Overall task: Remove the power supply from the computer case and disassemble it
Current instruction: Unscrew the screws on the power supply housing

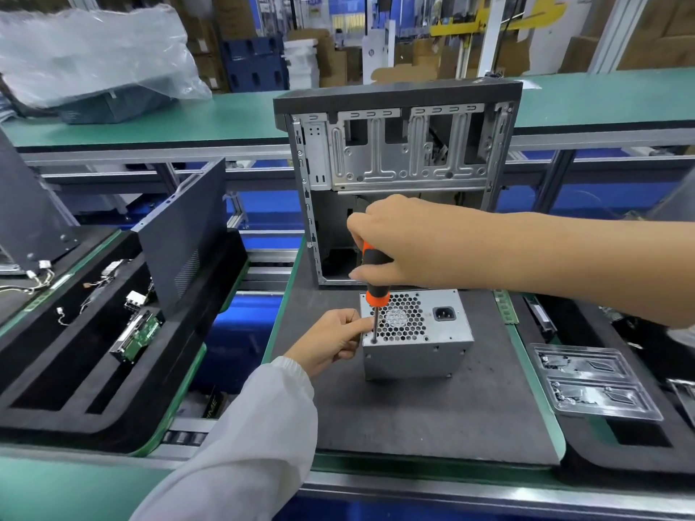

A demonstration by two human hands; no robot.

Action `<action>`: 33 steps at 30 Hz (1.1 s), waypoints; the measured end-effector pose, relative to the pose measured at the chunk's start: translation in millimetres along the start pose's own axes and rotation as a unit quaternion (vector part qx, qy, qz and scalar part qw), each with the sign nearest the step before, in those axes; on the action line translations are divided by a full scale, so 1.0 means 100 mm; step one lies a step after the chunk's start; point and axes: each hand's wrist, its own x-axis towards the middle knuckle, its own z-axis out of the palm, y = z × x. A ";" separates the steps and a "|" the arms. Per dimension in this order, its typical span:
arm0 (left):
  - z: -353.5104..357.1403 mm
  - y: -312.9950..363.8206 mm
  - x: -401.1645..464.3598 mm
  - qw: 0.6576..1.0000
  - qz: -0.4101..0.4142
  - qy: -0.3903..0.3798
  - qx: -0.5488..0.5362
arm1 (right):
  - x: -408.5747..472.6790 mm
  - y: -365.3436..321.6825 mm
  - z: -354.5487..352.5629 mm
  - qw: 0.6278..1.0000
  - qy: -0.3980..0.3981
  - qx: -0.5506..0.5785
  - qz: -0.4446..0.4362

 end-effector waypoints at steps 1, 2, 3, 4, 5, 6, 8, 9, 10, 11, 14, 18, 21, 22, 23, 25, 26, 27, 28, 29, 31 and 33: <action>0.00 0.00 0.00 1.000 0.000 0.002 0.001 | 0.01 -0.01 -0.01 1.000 0.001 -0.014 -0.003; 0.00 0.00 0.00 1.000 0.001 0.003 0.001 | 0.01 -0.02 -0.02 1.000 0.004 -0.026 -0.004; 0.00 0.00 0.00 1.000 0.001 0.004 0.001 | 0.01 -0.03 -0.04 0.999 0.007 -0.035 -0.003; 0.00 0.00 0.00 1.000 0.003 0.005 -0.001 | 0.02 -0.04 -0.05 0.999 0.011 -0.040 0.001; 0.00 -0.01 0.00 1.000 0.004 0.004 -0.003 | 0.02 -0.05 -0.05 0.999 0.015 -0.040 0.006; 0.00 -0.01 0.00 1.000 0.003 0.004 -0.005 | 0.03 -0.06 -0.05 0.999 0.018 -0.035 0.012; 0.00 -0.01 0.01 1.000 0.002 0.005 -0.006 | 0.05 -0.07 -0.03 0.999 0.021 -0.024 0.029; 0.00 -0.01 0.02 1.000 0.002 0.005 -0.007 | 0.05 -0.07 -0.01 0.999 0.022 -0.024 0.032; 0.00 -0.01 0.02 1.000 0.003 0.006 -0.009 | 0.06 -0.06 0.00 0.999 0.022 -0.024 0.032; -0.01 -0.01 0.02 1.000 0.004 0.006 -0.010 | 0.07 -0.05 0.01 0.999 0.020 -0.019 0.027; -0.01 -0.02 0.01 1.000 0.006 0.003 -0.006 | 0.08 -0.02 -0.05 0.999 -0.028 0.034 -0.010; -0.04 0.01 0.00 1.000 0.001 0.003 0.008 | 0.12 0.04 -0.18 0.986 -0.122 0.090 -0.070; -0.05 0.03 -0.01 1.000 0.016 0.015 0.018 | 0.11 0.09 -0.25 0.973 -0.170 0.136 -0.078; -0.05 0.03 -0.02 0.999 0.028 0.022 0.026 | 0.10 0.11 -0.26 0.969 -0.179 0.148 -0.079; -0.07 0.05 -0.03 0.998 0.045 0.029 0.042 | 0.09 0.12 -0.28 0.967 -0.186 0.156 -0.076; -0.11 0.11 -0.07 0.993 0.090 0.026 0.076 | 0.09 0.13 -0.29 0.967 -0.187 0.162 -0.069; -0.14 0.15 -0.11 0.990 0.112 0.010 0.086 | 0.09 0.13 -0.29 0.967 -0.184 0.161 -0.069; -0.17 0.21 -0.15 0.987 0.134 -0.014 0.093 | 0.10 0.12 -0.29 0.968 -0.180 0.160 -0.071; -0.21 0.27 -0.21 0.982 0.153 -0.043 0.102 | 0.12 0.10 -0.29 0.969 -0.176 0.157 -0.076; -0.24 0.33 -0.26 0.977 0.166 -0.071 0.117 | 0.13 0.07 -0.30 0.969 -0.174 0.156 -0.081; -0.27 0.43 -0.34 0.966 0.175 -0.117 0.150 | 0.15 0.03 -0.29 0.969 -0.179 0.154 -0.078; -0.24 0.51 -0.37 0.958 0.194 -0.131 0.168 | 0.17 0.01 -0.28 0.969 -0.183 0.155 -0.061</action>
